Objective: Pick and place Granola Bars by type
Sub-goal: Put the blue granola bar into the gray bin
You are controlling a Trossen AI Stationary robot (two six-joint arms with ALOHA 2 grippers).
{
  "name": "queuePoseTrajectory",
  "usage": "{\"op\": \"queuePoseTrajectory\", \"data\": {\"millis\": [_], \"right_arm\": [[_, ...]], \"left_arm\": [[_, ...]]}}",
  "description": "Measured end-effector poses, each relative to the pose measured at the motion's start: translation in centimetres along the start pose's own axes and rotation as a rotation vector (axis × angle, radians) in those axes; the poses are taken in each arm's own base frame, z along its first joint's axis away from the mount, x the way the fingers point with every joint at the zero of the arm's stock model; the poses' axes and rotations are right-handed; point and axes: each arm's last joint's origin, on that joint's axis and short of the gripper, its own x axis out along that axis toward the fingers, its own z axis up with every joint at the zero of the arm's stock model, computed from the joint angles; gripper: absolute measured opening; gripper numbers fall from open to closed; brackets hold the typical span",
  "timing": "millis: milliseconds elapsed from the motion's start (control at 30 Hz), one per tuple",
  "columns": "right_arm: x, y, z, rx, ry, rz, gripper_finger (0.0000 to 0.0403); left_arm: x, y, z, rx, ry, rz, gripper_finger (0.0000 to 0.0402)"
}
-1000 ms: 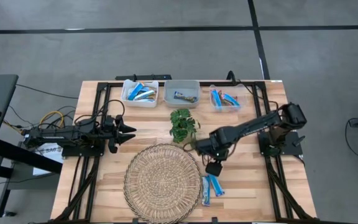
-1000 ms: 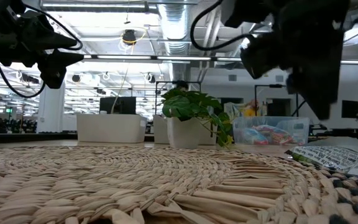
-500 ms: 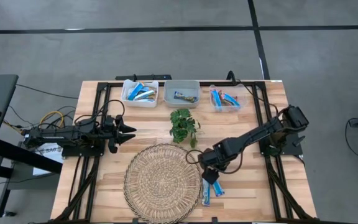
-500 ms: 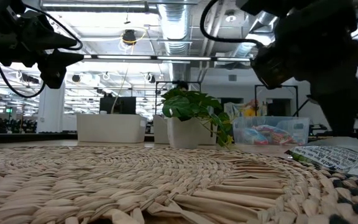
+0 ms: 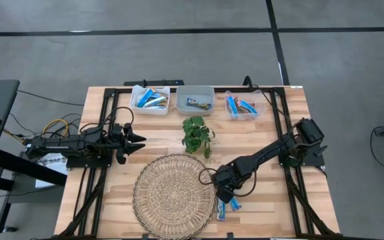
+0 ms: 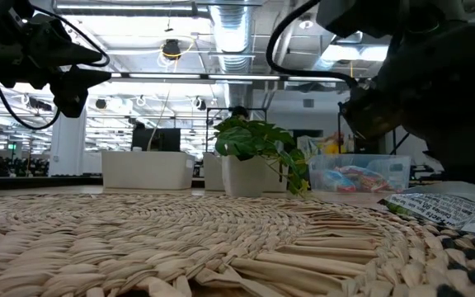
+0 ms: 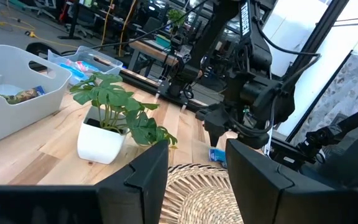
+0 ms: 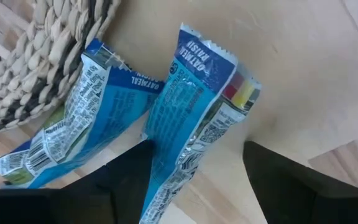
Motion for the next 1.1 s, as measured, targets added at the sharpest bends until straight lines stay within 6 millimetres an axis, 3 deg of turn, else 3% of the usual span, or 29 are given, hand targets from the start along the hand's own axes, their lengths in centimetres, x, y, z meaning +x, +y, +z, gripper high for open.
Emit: {"op": "queuePoseTrajectory", "data": {"millis": [267,600,733,967,1100], "right_arm": [[0.2,0.0,0.1,0.003,0.002,-0.014,0.0226],[0.0,0.7,0.3,-0.017,-0.008,0.016,0.0086],[-0.1,0.8,0.3,-0.020,-0.010,0.024,0.0048],[-0.9,0.9,0.2,-0.065,-0.046,0.045,0.0014],[-2.9,0.8,0.0,-0.068,-0.131,0.067,0.0011]], "left_arm": [[0.0,0.0,0.0,0.000,0.000,0.000,0.0153],[0.0,0.0,0.0,0.000,0.000,0.000,0.0153],[0.0,0.0,0.0,0.000,0.000,-0.001,0.0153],[0.0,0.0,0.0,0.000,0.000,0.000,0.0153],[0.0,0.0,0.0,0.000,0.000,0.000,0.0153]]}}
